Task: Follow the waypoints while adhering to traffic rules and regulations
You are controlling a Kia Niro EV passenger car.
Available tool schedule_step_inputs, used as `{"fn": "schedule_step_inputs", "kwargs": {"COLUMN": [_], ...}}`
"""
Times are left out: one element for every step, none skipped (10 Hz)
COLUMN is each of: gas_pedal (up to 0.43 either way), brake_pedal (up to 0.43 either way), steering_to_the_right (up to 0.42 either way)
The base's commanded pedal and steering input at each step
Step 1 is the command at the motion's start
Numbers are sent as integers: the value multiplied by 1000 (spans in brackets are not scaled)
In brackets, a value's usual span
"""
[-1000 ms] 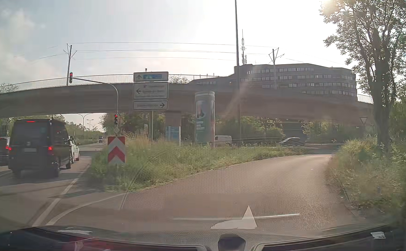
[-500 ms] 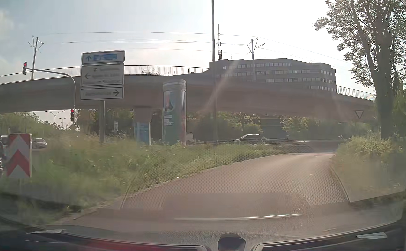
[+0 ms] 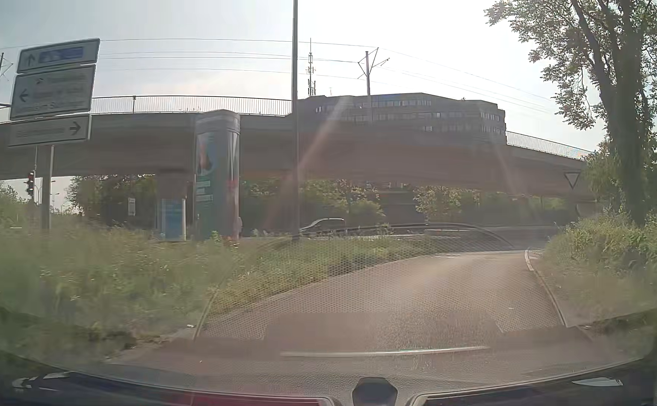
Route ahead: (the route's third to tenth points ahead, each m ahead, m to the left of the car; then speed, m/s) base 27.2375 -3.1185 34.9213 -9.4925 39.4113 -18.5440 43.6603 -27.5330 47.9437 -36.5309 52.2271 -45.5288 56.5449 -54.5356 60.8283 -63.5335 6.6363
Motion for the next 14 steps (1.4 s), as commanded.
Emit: {"fn": "schedule_step_inputs", "kwargs": {"gas_pedal": [0, 0, 0, 0, 0, 0, 0, 0, 0, 0, 0, 0, 0, 0], "brake_pedal": [43, 73, 98, 116, 134, 152, 159, 171, 171, 177, 177, 183, 183, 183], "steering_to_the_right": [135, 136, 135, 131, 126, 117, 112, 110, 110, 110, 108, 107, 104, 100]}}
